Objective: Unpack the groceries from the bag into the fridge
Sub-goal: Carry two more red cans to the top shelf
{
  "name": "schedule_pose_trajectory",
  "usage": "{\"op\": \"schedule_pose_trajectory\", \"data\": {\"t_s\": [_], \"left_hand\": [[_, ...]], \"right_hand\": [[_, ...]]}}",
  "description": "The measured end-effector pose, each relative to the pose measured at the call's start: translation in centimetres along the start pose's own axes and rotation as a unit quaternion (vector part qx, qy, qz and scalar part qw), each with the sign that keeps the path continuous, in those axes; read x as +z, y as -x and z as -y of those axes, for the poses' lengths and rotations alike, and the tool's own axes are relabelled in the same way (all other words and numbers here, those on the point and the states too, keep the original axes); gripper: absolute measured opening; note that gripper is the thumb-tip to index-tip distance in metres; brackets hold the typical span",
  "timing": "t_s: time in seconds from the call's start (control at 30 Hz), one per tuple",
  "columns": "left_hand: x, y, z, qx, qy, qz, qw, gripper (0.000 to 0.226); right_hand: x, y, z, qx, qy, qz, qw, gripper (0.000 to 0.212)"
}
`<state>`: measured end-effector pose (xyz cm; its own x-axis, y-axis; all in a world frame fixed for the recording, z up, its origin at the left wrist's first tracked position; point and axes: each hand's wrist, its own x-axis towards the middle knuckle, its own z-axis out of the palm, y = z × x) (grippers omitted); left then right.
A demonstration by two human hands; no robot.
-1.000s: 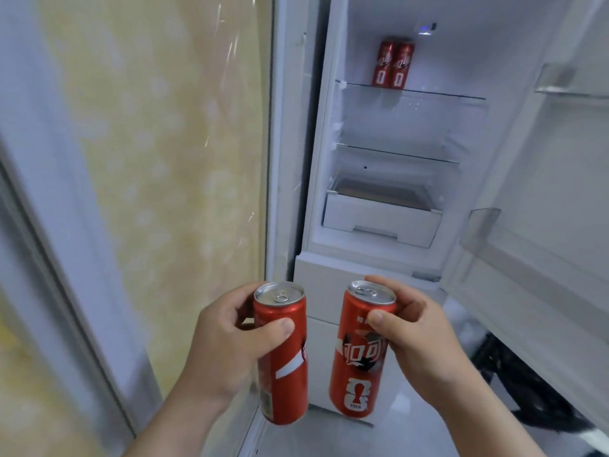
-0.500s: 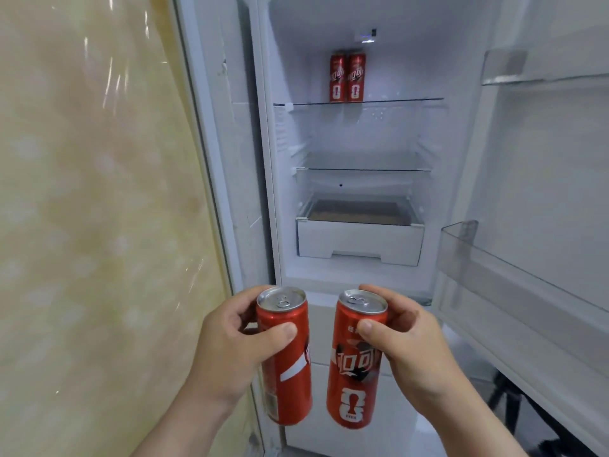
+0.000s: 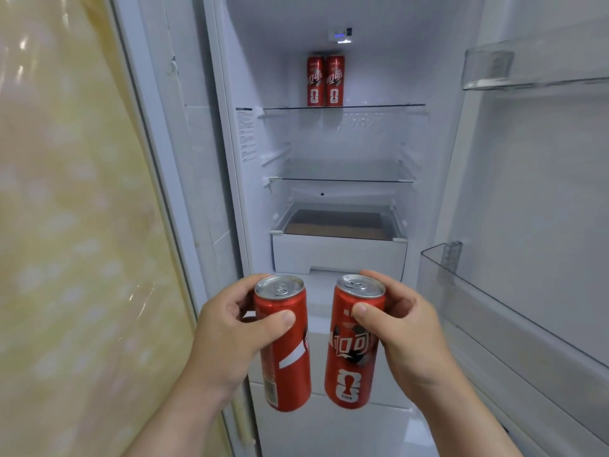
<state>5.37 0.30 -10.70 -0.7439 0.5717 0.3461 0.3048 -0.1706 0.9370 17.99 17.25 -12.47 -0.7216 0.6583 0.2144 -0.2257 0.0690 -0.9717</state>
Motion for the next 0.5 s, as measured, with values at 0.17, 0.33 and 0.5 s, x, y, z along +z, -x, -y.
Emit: {"op": "schedule_pose_trajectory", "data": {"t_s": [0.17,0.33,0.5], "left_hand": [[0.5,-3.4,0.4,0.009,0.001,0.014,1.0,0.047],[0.6,-8.2,1.5,0.016,0.017,0.027,0.999,0.046],[0.8,-14.4,2.7,0.027,0.037,0.046,0.998,0.046]], "right_hand": [[-0.2,-2.5,-0.1,0.004,0.005,-0.036,0.999,0.053],[-0.4,-6.2,0.2,0.002,0.026,-0.073,0.997,0.042],[0.0,-11.1,0.7,-0.002,0.044,-0.109,0.993,0.043]]}}
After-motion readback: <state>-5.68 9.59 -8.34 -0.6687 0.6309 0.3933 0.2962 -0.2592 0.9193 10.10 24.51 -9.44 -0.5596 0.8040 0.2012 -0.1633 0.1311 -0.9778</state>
